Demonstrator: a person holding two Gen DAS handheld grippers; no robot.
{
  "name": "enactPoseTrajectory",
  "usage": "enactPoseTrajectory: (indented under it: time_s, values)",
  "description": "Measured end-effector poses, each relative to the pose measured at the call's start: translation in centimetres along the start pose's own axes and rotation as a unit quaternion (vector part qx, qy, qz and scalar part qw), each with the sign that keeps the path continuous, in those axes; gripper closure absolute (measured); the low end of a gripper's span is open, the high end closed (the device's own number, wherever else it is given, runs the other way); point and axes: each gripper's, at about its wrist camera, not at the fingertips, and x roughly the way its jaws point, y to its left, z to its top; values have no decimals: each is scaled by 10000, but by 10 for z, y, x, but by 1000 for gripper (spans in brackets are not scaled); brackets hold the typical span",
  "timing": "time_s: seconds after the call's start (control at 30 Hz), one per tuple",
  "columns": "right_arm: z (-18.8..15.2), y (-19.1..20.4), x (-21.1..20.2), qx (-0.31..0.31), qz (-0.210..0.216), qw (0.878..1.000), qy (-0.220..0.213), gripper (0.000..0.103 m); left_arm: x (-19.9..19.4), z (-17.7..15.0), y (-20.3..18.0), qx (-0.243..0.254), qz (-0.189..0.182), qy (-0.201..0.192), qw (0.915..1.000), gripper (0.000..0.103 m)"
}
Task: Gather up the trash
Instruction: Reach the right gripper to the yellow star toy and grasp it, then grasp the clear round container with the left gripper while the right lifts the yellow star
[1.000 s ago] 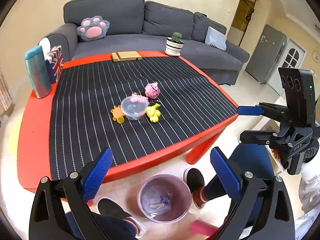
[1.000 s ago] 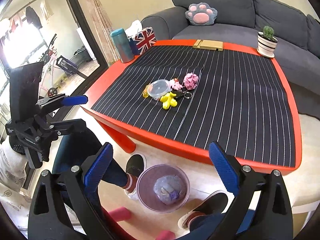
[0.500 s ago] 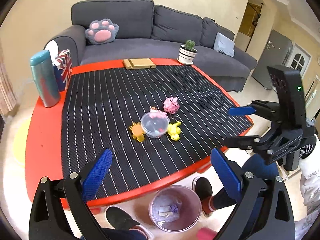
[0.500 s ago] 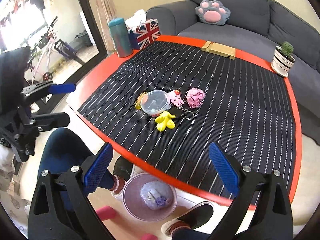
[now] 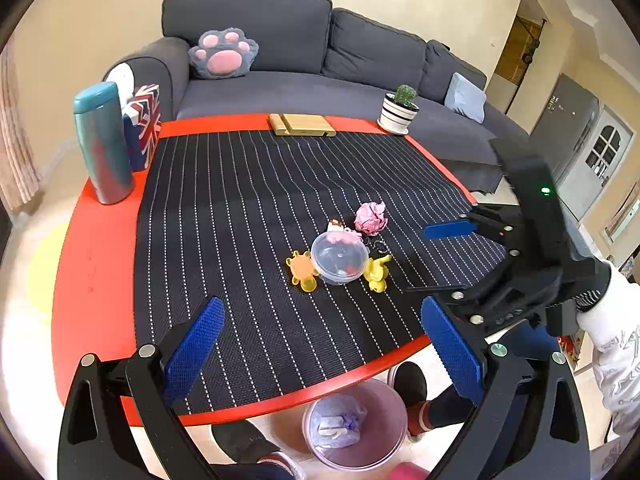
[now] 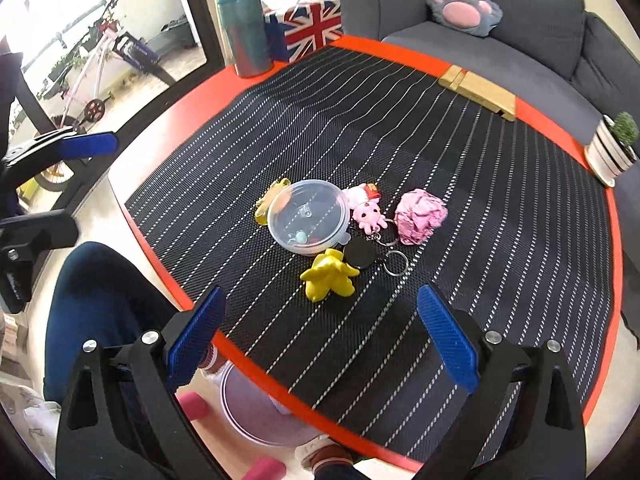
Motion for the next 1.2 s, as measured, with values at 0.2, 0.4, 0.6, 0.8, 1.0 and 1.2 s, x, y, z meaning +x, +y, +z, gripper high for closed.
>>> enactPoseTrajectory:
  time_s: [0.2, 0.4, 0.6, 0.8, 1.0, 1.2]
  values:
    - [7, 1, 19, -203, 52, 9997, 154, 19, 3, -2, 6, -88, 0, 42, 10000, 8]
    - [10, 1, 30, -280, 24, 9992, 282, 35, 8, -6, 10, -134, -20, 113, 9998, 8]
    - [8, -1, 35, -271, -41, 9992, 304, 55, 11, -8, 12, -158, -33, 145, 9998, 8]
    - [7, -3, 35, -255, -52, 9993, 270, 65, 13, -10, 11, -150, -33, 190, 9997, 8]
    - [5, -6, 25, -128, -24, 9998, 119, 66, 17, -8, 9, -101, -43, 210, 9997, 8]
    - [0, -13, 5, 214, 24, 9998, -40, 66, 23, 2, 2, 63, -67, 240, 9997, 8]
